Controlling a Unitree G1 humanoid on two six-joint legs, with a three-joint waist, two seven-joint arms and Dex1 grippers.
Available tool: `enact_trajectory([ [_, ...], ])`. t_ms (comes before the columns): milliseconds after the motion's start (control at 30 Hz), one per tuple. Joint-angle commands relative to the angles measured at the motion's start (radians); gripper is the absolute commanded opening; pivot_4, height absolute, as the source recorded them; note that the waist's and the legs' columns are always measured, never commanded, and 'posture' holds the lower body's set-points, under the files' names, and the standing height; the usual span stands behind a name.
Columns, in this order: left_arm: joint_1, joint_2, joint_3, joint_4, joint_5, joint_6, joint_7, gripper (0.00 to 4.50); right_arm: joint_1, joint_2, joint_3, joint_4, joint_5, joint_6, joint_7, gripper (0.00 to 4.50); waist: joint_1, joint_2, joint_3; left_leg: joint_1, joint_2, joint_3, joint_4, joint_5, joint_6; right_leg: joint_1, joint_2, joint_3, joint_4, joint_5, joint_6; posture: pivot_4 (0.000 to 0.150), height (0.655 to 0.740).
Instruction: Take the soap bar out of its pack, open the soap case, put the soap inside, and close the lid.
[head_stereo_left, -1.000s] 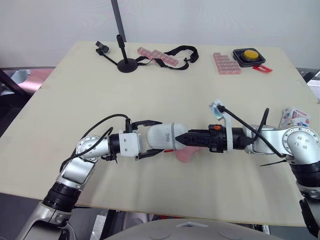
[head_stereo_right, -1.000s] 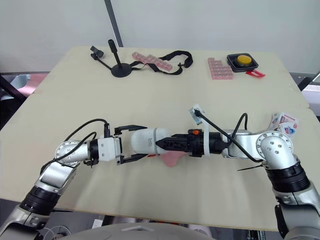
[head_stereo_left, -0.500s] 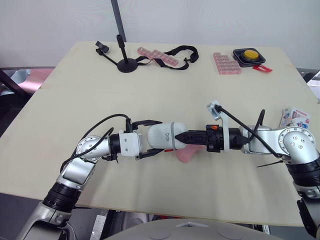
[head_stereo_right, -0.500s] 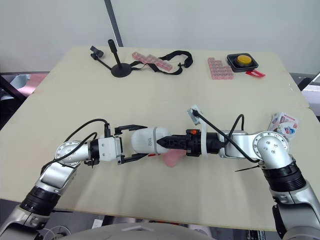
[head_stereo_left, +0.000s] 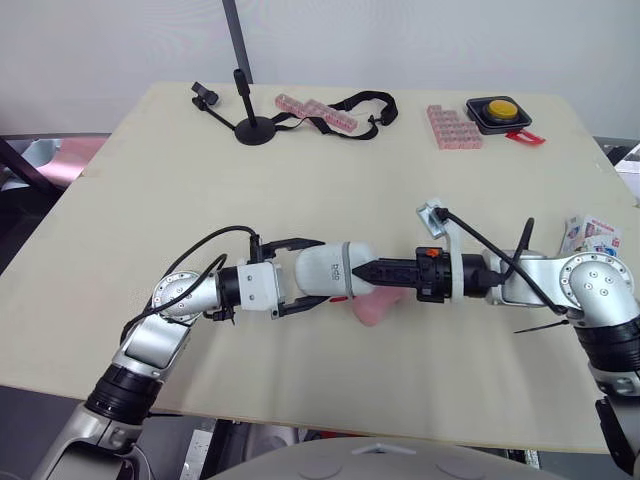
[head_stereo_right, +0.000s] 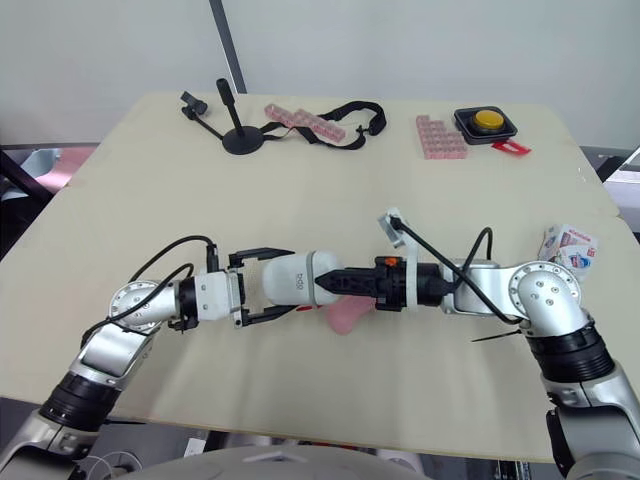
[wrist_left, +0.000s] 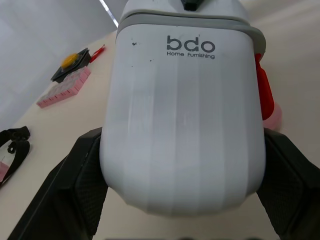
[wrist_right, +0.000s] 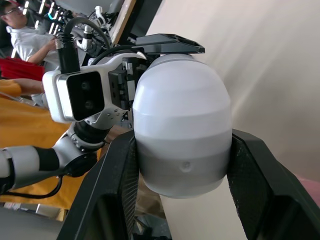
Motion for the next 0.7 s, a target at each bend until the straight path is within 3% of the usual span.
enact_trajectory([
  [33,-0.007,0.014,0.009,-0.031,-0.01,0.006,-0.002,3.49,-0.011,-0.015,-0.036,-0.007,0.06,0.008,0.071,2.0,0.0,0.0,0.0,0.0,0.0,0.0,0.0,0.0,0.0,0.0,0.0,0.0,0.0,0.0,0.0,0.15,0.7395],
  [233,-0.006,0.02,0.008,-0.04,-0.019,0.028,-0.001,3.49,0.005,-0.058,-0.052,0.022,0.016,0.032,0.116,2.0,0.001,0.0,0.0,0.0,0.0,0.0,0.0,0.0,0.0,0.0,0.0,0.0,0.0,0.0,0.0,0.15,0.7395],
  [400,0.003,0.029,0.014,-0.049,-0.029,0.066,-0.003,3.49,0.034,-0.212,-0.143,0.106,-0.112,0.075,0.22,2.0,0.015,0.0,0.0,-0.001,0.0,0.0,0.0,0.0,0.0,0.0,0.0,0.0,0.0,0.0,0.0,0.15,0.7395],
  [567,0.006,0.037,0.018,-0.053,-0.044,0.109,-0.005,3.49,0.009,-0.392,-0.143,0.155,-0.432,0.042,0.385,2.0,0.017,0.0,0.0,-0.001,0.0,0.0,0.0,0.0,0.0,0.0,0.002,0.0,0.0,0.0,0.0,0.15,0.7395],
  [700,0.007,0.037,0.017,-0.056,-0.045,0.12,-0.009,3.49,-0.007,-0.523,-0.016,0.136,-0.775,-0.094,0.537,2.0,0.016,-0.001,0.0,-0.002,0.0,0.0,0.0,0.0,0.0,0.0,0.003,0.0,-0.001,0.0,0.0,0.15,0.7395],
])
